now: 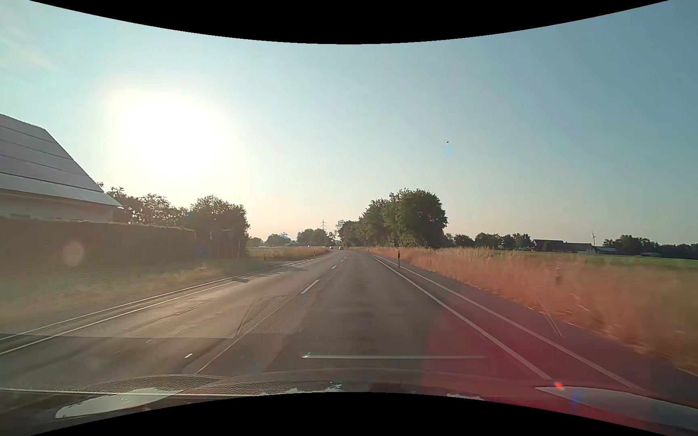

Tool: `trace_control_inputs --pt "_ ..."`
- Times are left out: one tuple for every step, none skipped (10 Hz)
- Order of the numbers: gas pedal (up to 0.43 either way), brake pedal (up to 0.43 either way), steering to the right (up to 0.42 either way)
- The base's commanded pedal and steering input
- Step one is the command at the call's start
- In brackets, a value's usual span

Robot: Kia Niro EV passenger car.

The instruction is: Follow the waypoints while adhering to traffic rules and regulations

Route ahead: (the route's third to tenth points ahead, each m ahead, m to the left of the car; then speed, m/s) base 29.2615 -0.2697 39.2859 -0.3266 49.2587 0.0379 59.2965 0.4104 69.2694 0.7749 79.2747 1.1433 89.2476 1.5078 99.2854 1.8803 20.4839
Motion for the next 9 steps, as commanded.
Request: trace_control_inputs --pt "0.240 0.000 -0.004" --pt "0.240 0.000 -0.004" --pt "0.240 0.000 0.001" --pt "0.240 0.000 0.001" --pt "0.240 0.000 0.000" --pt "0.240 0.000 -0.001" --pt "0.240 0.000 0.000" --pt "0.240 0.000 -0.001" --pt "0.240 0.000 -0.001"
